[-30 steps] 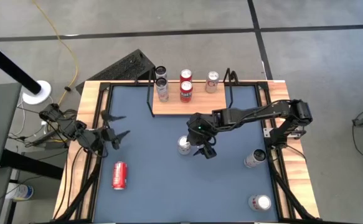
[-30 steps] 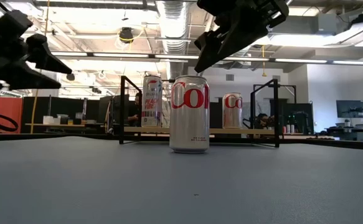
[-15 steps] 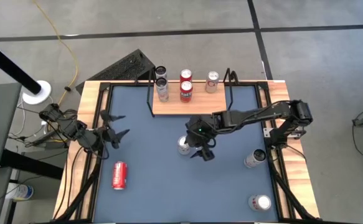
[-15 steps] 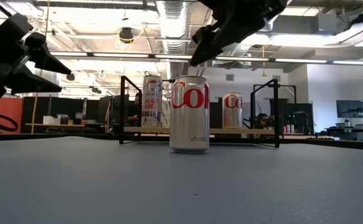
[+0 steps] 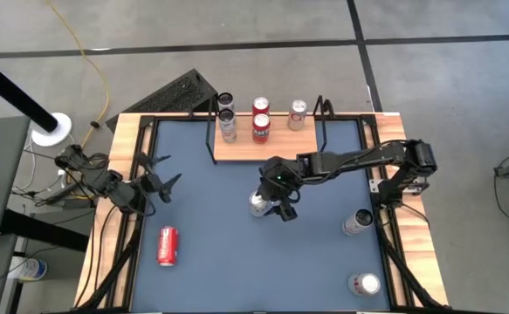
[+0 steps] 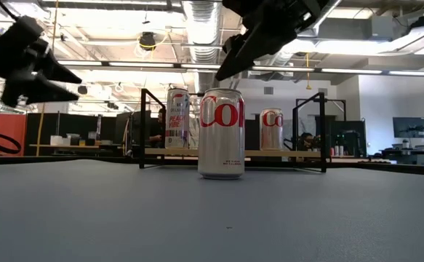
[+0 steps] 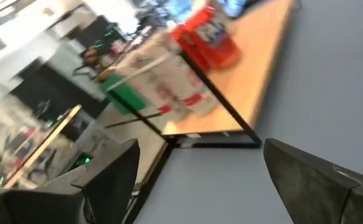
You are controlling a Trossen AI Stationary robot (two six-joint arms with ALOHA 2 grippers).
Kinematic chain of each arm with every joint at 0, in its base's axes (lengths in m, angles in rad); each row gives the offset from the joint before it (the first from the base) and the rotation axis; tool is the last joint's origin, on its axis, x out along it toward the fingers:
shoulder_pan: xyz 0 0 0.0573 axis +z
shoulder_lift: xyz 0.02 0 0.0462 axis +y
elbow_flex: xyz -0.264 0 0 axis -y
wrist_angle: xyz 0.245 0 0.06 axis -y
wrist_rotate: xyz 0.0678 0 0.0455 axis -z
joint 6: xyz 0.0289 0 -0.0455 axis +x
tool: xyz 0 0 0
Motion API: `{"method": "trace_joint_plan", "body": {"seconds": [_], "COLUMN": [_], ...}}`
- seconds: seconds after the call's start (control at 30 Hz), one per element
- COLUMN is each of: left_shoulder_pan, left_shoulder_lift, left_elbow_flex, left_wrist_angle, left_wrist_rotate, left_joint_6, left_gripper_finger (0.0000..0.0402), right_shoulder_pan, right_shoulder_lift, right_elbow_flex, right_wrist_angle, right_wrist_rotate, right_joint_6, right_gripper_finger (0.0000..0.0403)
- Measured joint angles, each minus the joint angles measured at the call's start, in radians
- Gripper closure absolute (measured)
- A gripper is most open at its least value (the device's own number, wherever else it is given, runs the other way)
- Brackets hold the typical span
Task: Place canned beverage on shelf
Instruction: Put the left red-silver soda can on the shelf aligned with the other red-silver soda can
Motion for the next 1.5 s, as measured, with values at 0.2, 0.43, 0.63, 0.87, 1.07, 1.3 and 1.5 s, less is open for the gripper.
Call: {"method": "trace_joint_plan", "body": {"seconds": [0.2,0.43,0.63,0.87,1.07,1.3,1.5], "left_shoulder_pan": [0.000,0.000,-0.001,0.001,0.001,0.001,0.001], "left_shoulder_lift": [0.014,0.014,0.015,0.019,0.018,0.019,0.045], "left_elbow_flex": [-0.017,-0.017,-0.017,-0.018,-0.018,-0.018,-0.018], "left_wrist_angle": [0.329,0.619,0.623,0.633,0.703,0.719,0.724], "left_wrist_rotate": [0.058,0.463,0.651,0.890,1.027,1.036,0.941], "left_joint_6": [0.022,0.009,-0.035,-0.113,-0.160,-0.154,-0.154], "left_gripper_finger": [0.0072,0.0072,0.0072,0.0072,0.0072,0.0072,0.0072], "right_shoulder_pan": [-0.006,-0.005,-0.005,-0.005,-0.005,-0.004,-0.004], "right_shoulder_lift": [0.000,0.000,0.000,0.000,0.000,0.000,0.000], "right_elbow_flex": [0.000,0.000,0.000,0.000,0.000,0.000,0.000], "right_wrist_angle": [-0.009,-0.018,-0.032,-0.036,-0.036,-0.046,-0.046], "right_wrist_rotate": [0.000,-0.001,-0.002,-0.002,-0.002,-0.002,-0.003], "right_joint_6": [-0.001,-0.003,-0.003,-0.003,-0.003,0.000,0.000], "right_gripper_finger": [0.0088,0.0088,0.0088,0.0088,0.0088,0.0088,0.0088]}}
